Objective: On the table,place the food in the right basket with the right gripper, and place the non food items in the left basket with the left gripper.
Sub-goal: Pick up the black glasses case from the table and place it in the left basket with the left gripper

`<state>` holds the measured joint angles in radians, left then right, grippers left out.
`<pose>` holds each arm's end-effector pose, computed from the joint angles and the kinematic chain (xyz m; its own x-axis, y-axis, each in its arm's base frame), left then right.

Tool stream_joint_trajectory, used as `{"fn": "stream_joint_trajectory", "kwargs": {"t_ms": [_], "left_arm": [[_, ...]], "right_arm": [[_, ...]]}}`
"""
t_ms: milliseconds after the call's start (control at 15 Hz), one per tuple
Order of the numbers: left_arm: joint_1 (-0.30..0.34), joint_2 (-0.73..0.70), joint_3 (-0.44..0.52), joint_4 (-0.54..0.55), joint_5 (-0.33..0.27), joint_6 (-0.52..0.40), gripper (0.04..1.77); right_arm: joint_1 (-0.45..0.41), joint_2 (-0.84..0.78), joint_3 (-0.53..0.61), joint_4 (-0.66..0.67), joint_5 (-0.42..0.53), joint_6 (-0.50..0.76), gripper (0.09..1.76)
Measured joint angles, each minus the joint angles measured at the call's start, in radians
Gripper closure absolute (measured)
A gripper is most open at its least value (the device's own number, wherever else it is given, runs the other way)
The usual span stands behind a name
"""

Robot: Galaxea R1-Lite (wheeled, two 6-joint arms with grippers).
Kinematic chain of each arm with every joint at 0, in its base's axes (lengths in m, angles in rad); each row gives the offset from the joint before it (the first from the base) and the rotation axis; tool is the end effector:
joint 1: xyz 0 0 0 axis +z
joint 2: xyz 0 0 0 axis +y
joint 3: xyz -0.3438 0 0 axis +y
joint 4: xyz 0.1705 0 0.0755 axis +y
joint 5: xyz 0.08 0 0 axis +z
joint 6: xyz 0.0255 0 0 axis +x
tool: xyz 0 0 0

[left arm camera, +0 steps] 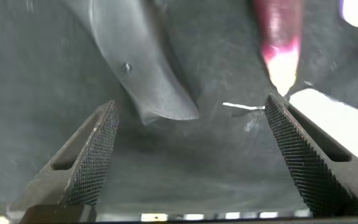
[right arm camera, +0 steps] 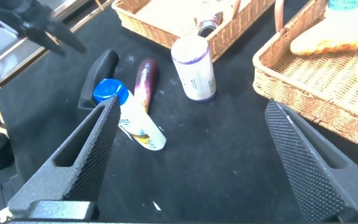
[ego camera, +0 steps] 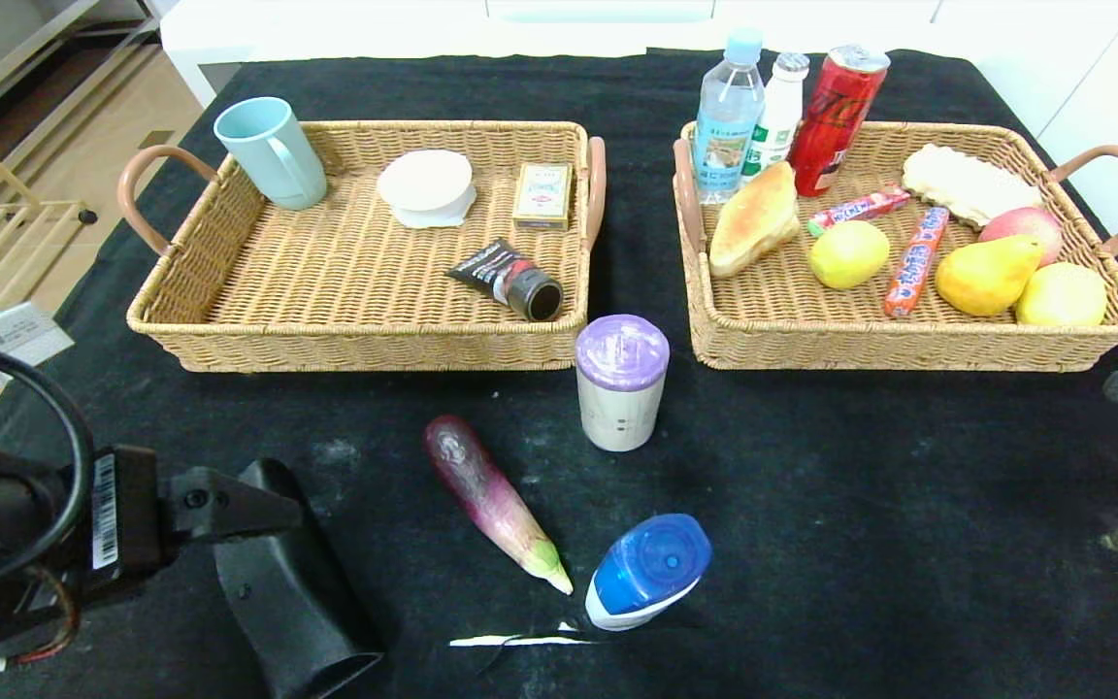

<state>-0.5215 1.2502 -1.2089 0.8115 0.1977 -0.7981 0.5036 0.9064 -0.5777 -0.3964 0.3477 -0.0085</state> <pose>0.1189 -0.0625 0.3156 0.6572 -0.1511 -0.7385 -0.2048 0.9071 -0.3678 0.0637 0.0450 0.2941 0.6571 0.7511 0.0636 -0.7509 0.6596 -0.0315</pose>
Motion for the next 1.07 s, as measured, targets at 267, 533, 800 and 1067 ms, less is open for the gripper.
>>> {"fn": "stream_joint_trajectory", "kwargs": {"t_ms": [267, 533, 800, 1067], "left_arm": [[0.041, 0.026, 0.076, -0.010, 0.000, -0.058, 0.09], [0.068, 0.014, 0.222, -0.143, -0.020, -0.067, 0.09], [0.086, 0.001, 0.351, -0.345, -0.027, -0.071, 0.09], [0.091, 0.002, 0.374, -0.353, -0.031, -0.070, 0.09]], "right_arm": [[-0.004, -0.004, 0.000, 0.000, -0.001, 0.000, 0.15], [-0.006, -0.007, 0.004, 0.000, -0.001, -0.002, 0.15], [-0.003, -0.011, 0.007, 0.001, -0.001, -0.003, 0.15], [-0.004, -0.007, 0.009, 0.002, -0.001, -0.002, 0.15]]}}
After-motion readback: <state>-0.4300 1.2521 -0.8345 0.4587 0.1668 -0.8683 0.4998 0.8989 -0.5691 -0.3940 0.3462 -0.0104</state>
